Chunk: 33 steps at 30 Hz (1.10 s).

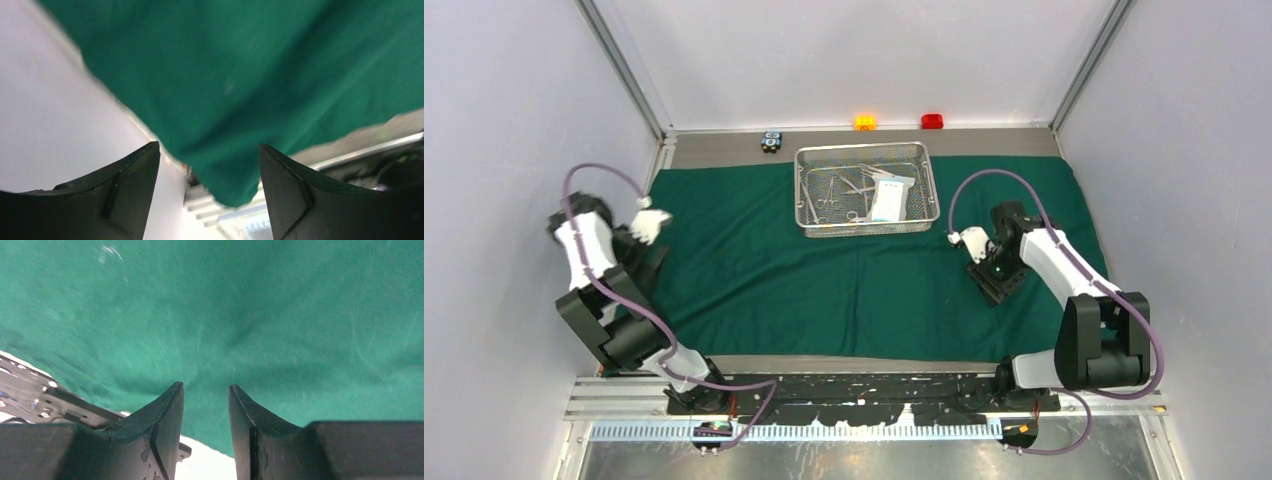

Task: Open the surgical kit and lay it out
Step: Smooth out the surgical kit at the center of the board.

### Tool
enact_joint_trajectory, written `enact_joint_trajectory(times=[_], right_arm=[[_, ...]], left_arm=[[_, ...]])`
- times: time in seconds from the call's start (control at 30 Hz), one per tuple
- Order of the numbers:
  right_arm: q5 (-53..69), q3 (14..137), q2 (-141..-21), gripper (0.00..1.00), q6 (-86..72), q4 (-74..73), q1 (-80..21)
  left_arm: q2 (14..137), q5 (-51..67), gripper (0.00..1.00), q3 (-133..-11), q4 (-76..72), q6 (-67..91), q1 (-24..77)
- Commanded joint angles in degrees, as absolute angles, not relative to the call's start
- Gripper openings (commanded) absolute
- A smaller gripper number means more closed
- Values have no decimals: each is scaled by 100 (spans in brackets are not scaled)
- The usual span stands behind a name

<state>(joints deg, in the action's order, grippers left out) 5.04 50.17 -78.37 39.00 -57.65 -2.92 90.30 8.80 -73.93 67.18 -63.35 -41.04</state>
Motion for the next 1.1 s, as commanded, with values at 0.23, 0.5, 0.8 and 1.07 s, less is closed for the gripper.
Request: enact_joint_trajectory(times=[0.23,0.5,0.8,1.07], right_arm=[[1691,4838,-7546,41,2974,-3721,-1824],[1047,4674,-8345,41,3116,-2990,-3422],[913,4798,-9280,32,3574,-3303,-4485],[1148,4952,-9501,23,4506,-4972,-4968]], left_arm=[[8893,2621,74,-7517,4124,-2959,-1956],[10130,2157,74,-8057,3336,-2121,-1326],[11036,1613,74,-8576,3413,-1827,-1123],[11159,1294,74,-8854,3621,-1902,-1103]])
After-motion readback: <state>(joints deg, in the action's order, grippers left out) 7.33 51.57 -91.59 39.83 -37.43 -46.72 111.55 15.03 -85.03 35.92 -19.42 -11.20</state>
